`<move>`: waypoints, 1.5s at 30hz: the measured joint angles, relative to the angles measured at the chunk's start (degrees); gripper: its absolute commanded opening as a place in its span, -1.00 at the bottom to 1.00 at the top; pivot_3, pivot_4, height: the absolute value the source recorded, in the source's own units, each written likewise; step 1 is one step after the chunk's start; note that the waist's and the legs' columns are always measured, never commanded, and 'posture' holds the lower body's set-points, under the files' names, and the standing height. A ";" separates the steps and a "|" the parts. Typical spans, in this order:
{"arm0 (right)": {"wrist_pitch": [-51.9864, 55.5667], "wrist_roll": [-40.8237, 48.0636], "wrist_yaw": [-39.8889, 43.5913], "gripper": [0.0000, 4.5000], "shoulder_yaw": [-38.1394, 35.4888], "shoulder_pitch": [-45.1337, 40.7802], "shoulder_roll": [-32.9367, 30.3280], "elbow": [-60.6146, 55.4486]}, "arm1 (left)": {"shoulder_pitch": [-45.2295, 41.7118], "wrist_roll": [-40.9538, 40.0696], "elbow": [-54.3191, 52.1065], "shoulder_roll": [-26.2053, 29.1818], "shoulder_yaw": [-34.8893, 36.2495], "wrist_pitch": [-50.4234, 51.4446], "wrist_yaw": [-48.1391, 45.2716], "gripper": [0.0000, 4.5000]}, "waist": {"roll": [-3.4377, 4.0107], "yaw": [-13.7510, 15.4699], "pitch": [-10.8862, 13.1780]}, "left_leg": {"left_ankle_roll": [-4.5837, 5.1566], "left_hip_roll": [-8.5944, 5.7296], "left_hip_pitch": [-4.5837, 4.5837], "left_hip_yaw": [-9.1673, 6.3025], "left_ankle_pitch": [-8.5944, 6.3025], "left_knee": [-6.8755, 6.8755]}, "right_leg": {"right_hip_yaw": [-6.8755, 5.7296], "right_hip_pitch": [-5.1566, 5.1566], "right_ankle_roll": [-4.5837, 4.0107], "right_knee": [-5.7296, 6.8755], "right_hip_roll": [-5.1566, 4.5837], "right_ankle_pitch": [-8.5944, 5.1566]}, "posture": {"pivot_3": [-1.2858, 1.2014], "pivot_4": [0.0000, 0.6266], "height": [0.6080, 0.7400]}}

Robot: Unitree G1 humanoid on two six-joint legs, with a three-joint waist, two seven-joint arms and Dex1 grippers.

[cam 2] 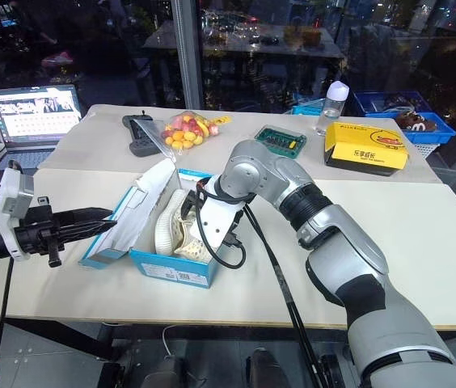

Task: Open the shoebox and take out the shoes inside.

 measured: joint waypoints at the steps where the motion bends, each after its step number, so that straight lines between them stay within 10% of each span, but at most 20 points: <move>1: 0.00 -0.20 0.00 0.88 0.00 0.11 0.04 0.10 | -0.07 0.00 0.04 -0.12 -0.03 0.00 0.01 -0.46 | -0.03 0.05 -0.03 | 0.00 0.00 0.00 0.00 0.00 0.00 | 0.00 0.00 0.00 0.00 0.00 0.00 | 0.03 -0.52 -0.02; 14: 0.33 -1.70 0.72 -0.99 0.11 2.89 1.80 1.70 | -1.68 1.24 0.88 -0.78 -0.57 -0.17 0.62 -0.46 | -0.16 -0.14 -0.15 | -0.06 0.00 0.09 -0.02 -0.04 -0.07 | -0.01 0.01 -0.02 0.00 -0.03 -0.01 | 0.03 -0.52 -0.02; 45: 31.53 14.45 8.84 -0.99 -10.94 0.77 -0.33 -10.23 | -4.87 3.31 3.09 -2.01 -3.42 -0.31 0.28 -0.46 | 0.25 0.90 0.46 | 0.39 0.00 -1.17 -0.01 0.25 -0.07 | -0.04 -0.90 0.07 0.13 0.03 -0.09 | 0.03 -0.52 -0.02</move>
